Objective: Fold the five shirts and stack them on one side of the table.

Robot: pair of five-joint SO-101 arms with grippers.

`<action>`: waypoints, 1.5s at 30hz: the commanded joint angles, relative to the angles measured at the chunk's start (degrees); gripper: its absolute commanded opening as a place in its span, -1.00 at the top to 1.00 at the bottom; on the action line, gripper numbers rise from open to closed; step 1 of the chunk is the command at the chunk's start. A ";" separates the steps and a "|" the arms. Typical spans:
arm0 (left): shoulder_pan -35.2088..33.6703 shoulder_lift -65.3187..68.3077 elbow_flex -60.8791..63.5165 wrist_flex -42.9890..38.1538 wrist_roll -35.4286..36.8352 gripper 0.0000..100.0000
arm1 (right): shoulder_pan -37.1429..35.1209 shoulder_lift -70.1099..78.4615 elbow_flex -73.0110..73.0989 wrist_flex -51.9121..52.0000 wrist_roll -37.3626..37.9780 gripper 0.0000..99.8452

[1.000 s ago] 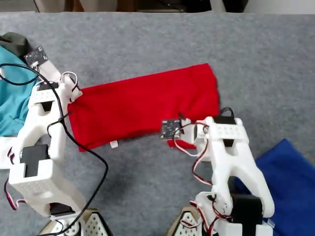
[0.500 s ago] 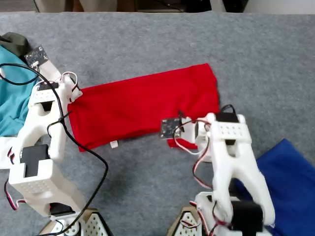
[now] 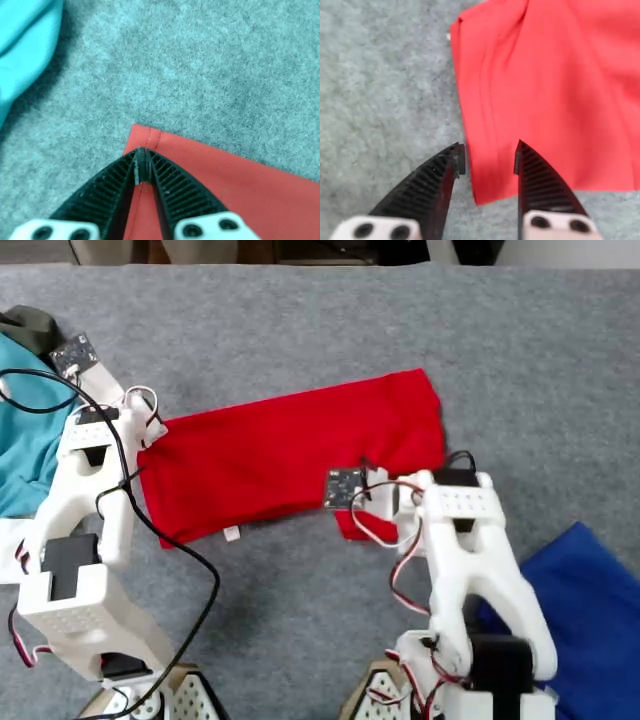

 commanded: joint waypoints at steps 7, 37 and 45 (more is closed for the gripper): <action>-0.18 -0.48 -2.73 0.09 -0.70 0.96 | -4.09 2.07 0.31 -1.32 -2.55 0.63; -0.09 -0.48 -2.55 0.26 -1.85 0.96 | 2.07 10.33 -2.59 -5.27 0.53 0.83; -0.09 -0.48 -2.55 0.26 -1.85 0.96 | 2.15 10.42 -3.74 -5.80 0.44 0.99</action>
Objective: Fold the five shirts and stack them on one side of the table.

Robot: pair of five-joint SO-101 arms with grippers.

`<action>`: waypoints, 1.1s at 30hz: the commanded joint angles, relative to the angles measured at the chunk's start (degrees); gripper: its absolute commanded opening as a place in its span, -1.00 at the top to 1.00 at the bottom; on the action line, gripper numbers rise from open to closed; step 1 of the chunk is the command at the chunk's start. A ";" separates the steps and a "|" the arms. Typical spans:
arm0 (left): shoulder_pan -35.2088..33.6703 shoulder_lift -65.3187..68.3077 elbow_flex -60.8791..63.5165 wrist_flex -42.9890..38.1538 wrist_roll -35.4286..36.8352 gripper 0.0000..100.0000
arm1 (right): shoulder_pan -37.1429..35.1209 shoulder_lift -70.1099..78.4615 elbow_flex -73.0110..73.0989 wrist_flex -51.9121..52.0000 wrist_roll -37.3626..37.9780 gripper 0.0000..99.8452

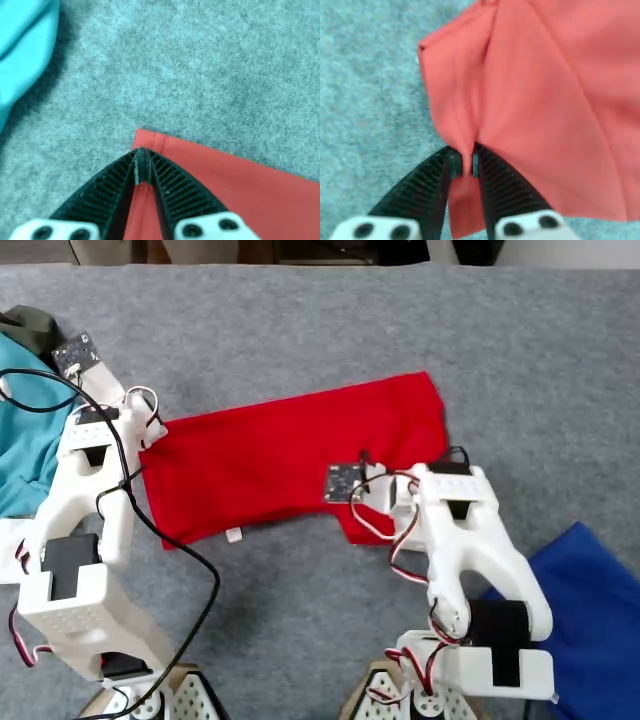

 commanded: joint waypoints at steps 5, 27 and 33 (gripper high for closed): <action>-0.09 -0.48 -2.55 0.26 -0.35 0.96 | 1.19 0.22 -6.37 2.55 0.18 0.99; -0.09 -0.48 -2.55 0.09 -0.35 0.96 | -7.69 24.04 -58.86 23.82 0.44 0.99; -0.09 -0.48 -2.55 0.09 -0.35 0.96 | -9.10 33.98 -73.36 28.92 1.58 0.99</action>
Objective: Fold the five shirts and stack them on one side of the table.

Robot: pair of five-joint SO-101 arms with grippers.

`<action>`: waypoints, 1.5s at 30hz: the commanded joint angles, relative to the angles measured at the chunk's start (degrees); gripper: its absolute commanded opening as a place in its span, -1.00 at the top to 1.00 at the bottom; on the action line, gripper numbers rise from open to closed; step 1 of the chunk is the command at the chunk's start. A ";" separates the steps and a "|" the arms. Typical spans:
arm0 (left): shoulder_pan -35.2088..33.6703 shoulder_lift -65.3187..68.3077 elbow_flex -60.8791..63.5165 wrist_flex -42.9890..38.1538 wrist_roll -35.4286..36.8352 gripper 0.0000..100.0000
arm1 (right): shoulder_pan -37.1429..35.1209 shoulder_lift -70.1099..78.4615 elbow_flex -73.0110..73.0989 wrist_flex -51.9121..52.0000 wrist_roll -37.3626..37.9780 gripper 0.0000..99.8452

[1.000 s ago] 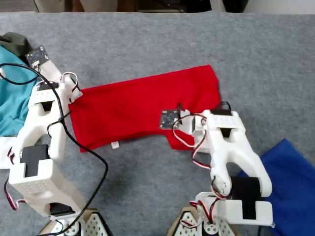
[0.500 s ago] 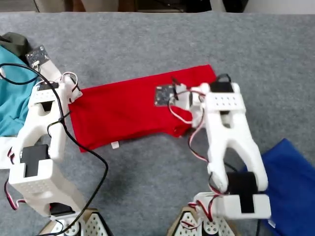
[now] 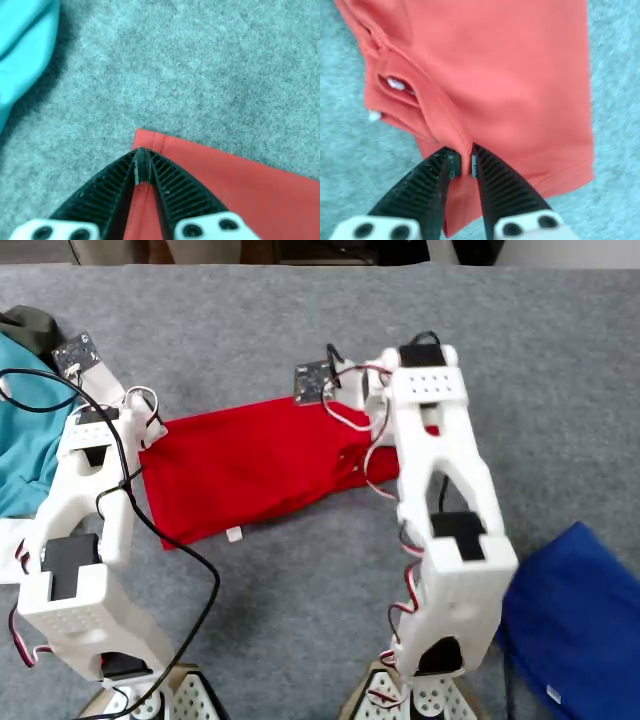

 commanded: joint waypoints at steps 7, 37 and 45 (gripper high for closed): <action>-0.09 -0.48 -2.55 0.09 -0.35 0.96 | -2.07 9.01 -15.52 2.55 0.62 0.93; 0.00 -0.48 -2.55 0.09 -0.35 0.96 | 5.49 5.93 -29.58 23.65 -19.08 0.99; 0.00 -0.48 -2.55 0.00 -0.35 0.96 | -1.54 -1.71 -5.76 12.92 -25.93 0.99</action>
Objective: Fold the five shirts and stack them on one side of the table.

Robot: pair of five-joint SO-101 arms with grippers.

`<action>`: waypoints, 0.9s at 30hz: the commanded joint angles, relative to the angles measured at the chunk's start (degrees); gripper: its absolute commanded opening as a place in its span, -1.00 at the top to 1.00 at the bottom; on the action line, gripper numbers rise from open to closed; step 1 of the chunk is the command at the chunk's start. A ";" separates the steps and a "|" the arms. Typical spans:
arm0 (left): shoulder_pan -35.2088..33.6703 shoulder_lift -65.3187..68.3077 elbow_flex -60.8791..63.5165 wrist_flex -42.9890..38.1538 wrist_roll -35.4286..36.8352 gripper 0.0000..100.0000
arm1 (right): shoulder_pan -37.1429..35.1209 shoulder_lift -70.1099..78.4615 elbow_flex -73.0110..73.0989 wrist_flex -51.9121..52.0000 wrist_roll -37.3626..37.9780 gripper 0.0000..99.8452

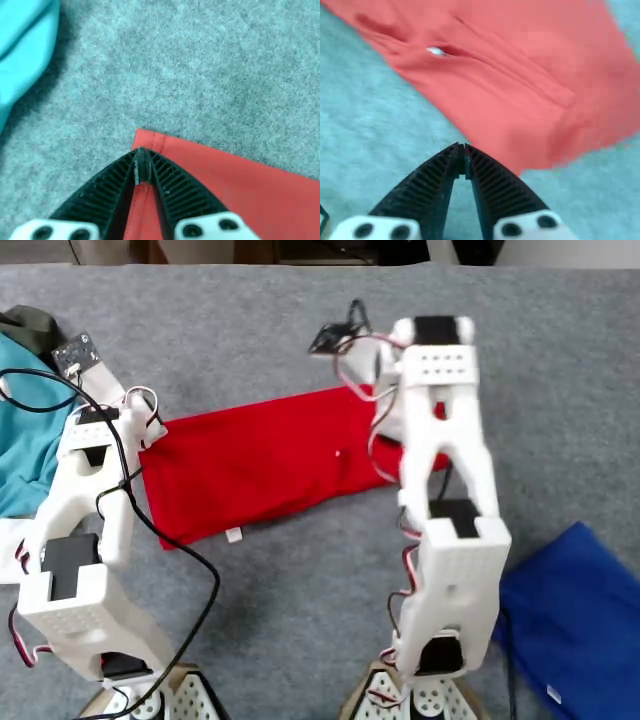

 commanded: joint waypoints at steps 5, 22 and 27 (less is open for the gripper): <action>0.00 -0.48 -2.55 -0.09 -0.35 0.96 | -6.81 -6.55 14.73 -15.47 -2.02 0.99; 0.00 -0.48 -2.55 -0.09 -0.35 0.96 | -8.66 14.99 -1.01 -19.87 -6.59 0.99; 0.00 -0.48 -2.55 -0.09 -0.35 0.96 | -10.15 17.19 -9.36 -12.92 -7.38 0.99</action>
